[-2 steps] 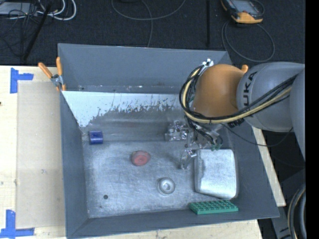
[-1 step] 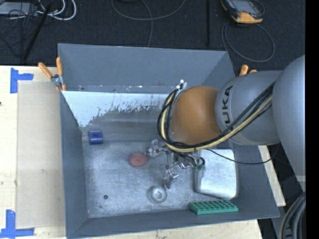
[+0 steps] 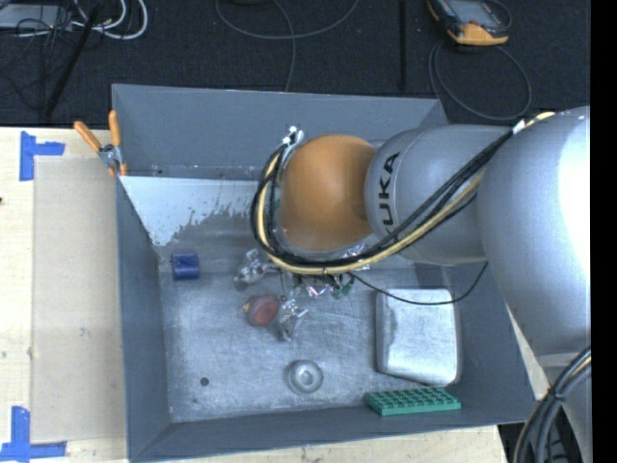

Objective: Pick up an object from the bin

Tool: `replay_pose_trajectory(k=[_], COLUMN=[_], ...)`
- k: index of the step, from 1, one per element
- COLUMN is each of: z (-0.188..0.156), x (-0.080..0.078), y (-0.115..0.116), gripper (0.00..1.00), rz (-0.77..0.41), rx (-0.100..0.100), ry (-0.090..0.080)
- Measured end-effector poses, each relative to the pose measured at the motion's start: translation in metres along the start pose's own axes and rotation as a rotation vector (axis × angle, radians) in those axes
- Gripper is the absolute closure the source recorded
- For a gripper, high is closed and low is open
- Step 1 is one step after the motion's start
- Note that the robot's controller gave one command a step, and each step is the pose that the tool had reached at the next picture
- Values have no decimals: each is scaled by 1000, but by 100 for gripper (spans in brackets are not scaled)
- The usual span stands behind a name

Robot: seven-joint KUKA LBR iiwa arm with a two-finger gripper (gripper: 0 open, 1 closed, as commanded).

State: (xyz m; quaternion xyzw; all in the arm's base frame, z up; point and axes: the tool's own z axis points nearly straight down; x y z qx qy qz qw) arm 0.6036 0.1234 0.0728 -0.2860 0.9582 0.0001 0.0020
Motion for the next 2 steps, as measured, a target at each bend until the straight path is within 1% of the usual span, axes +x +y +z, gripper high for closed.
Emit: replay_pose_trajectory(k=[1,2], z=[-2,-139], x=[0,10], y=[-1,-16], gripper=[100,100], rz=[5,-12], rx=[0,3], ry=[-4,-5])
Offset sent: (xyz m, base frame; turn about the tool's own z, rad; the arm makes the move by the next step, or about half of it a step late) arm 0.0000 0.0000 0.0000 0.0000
